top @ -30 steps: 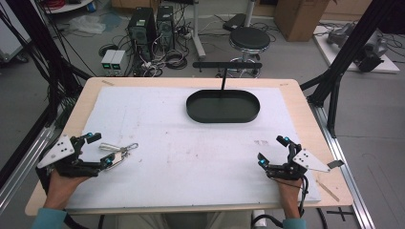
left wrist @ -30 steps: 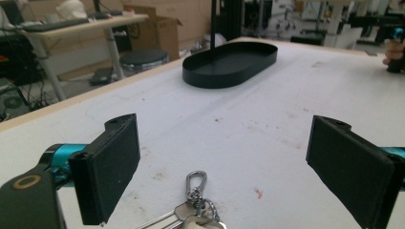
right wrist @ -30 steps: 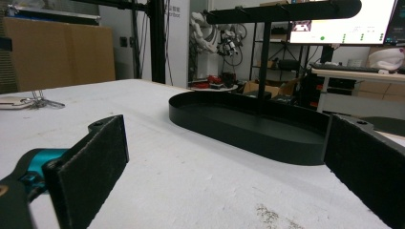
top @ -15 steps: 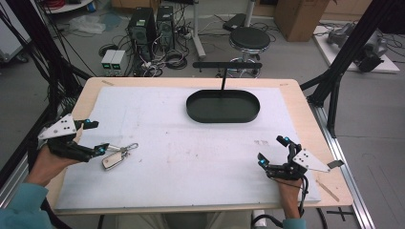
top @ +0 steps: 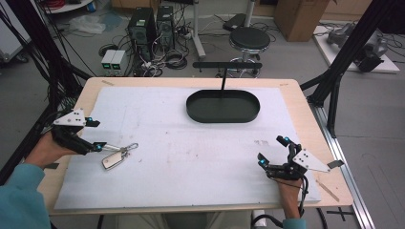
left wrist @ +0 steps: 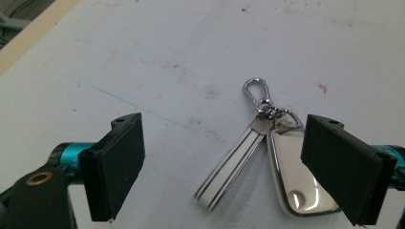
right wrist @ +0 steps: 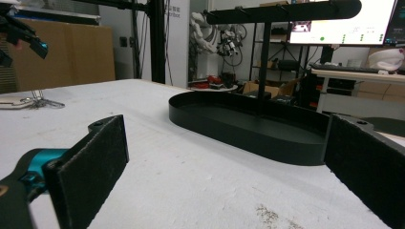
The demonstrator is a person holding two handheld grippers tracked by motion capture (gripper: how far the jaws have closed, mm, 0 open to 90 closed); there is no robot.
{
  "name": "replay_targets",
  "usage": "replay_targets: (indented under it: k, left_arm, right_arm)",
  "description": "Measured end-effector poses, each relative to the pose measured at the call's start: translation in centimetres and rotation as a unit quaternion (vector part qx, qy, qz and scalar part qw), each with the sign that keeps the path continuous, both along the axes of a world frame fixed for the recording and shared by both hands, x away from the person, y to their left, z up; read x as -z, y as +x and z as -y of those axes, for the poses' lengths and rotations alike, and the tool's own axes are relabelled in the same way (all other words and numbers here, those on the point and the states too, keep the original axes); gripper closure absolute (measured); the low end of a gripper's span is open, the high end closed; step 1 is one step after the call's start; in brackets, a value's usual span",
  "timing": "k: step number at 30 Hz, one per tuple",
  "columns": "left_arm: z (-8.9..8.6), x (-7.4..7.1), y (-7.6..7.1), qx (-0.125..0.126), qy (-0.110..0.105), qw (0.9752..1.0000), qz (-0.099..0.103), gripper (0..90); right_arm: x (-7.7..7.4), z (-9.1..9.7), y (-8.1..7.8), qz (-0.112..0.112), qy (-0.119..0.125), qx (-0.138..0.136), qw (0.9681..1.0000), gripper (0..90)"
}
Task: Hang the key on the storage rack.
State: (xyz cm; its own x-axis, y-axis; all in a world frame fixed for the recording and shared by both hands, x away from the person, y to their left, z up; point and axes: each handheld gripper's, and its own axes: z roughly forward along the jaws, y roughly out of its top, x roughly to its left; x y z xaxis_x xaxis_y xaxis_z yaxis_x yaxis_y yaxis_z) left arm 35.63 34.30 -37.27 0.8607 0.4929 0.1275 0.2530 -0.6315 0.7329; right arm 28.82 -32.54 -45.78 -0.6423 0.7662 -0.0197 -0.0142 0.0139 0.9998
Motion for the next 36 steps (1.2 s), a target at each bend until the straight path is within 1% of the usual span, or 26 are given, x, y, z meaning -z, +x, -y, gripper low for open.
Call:
replay_targets:
  k: [2,3,4,6,7,8,9,12,16,21,23,26,27,28,29,31,34,36]
  left_arm:
    - [-0.1,0.1,0.3,0.002,0.016,0.9998,-0.006,15.5]
    - [0.0,0.2,0.4,0.002,0.018,0.9998,-0.012,15.8]
    - [0.0,0.3,0.5,0.003,0.026,0.9995,-0.017,16.6]
    - [0.0,0.4,0.7,0.011,0.048,0.9986,-0.018,18.1]
    - [0.0,0.4,0.8,0.013,0.054,0.9983,-0.021,18.1]
    - [0.1,0.5,0.9,0.019,0.063,0.9976,-0.023,19.1]
    - [0.1,0.6,1.0,0.022,0.067,0.9972,-0.025,20.8]
    - [0.2,0.9,1.4,0.032,0.077,0.9959,-0.034,21.9]
    - [0.0,1.2,1.9,0.040,0.084,0.9947,-0.044,24.1]
    - [0.2,1.9,2.3,0.047,0.100,0.9920,-0.060,25.9]
    - [0.3,2.2,2.4,0.053,0.107,0.9907,-0.065,28.5]
    - [0.5,2.5,2.7,0.058,0.124,0.9879,-0.072,29.5]
    - [0.6,2.7,2.8,0.060,0.125,0.9876,-0.074,31.9]
    - [0.6,2.8,2.8,0.062,0.128,0.9870,-0.074,31.9]
    - [0.6,2.9,2.9,0.062,0.130,0.9866,-0.077,33.0]
    - [0.6,3.0,3.0,0.062,0.138,0.9851,-0.081,34.6]
    - [0.6,3.3,3.1,0.064,0.155,0.9821,-0.085,37.0]
    - [0.6,3.4,3.2,0.066,0.160,0.9811,-0.086,38.5]
  right_arm:
    - [0.0,0.0,0.0,-0.002,0.002,0.001,1.0000,1.2]
    - [0.0,0.0,0.0,-0.002,0.002,0.001,1.0000,1.2]
    - [0.0,0.0,0.0,-0.003,0.002,0.001,1.0000,1.2]
    - [0.0,0.0,0.0,-0.002,0.002,0.001,1.0000,1.2]
    - [0.0,0.0,0.0,-0.002,0.002,0.001,1.0000,1.2]
    - [0.0,0.0,0.0,-0.002,0.002,0.001,1.0000,1.2]
    - [0.0,0.0,0.0,-0.002,0.001,0.001,1.0000,1.2]
    - [0.0,0.0,0.0,0.001,-0.001,0.001,1.0000,1.2]
    - [0.0,0.0,0.0,0.001,-0.001,0.001,1.0000,1.2]
    - [0.0,0.0,0.0,0.001,-0.001,0.001,1.0000,1.2]
    - [0.0,0.0,0.0,-0.001,0.000,0.001,1.0000,1.2]
    - [0.0,0.0,0.0,-0.002,0.002,0.001,1.0000,1.2]
    - [0.0,0.0,0.0,-0.001,0.000,0.002,1.0000,1.2]
    - [0.0,0.0,0.0,-0.001,0.000,0.002,1.0000,1.2]
    - [0.0,0.0,0.0,0.003,-0.001,0.001,1.0000,1.2]
    - [0.0,0.0,0.0,0.003,-0.001,0.001,1.0000,1.2]
    - [0.0,0.0,0.0,0.004,-0.001,0.000,1.0000,1.2]
    - [0.0,0.0,0.0,0.003,0.000,0.002,1.0000,1.2]
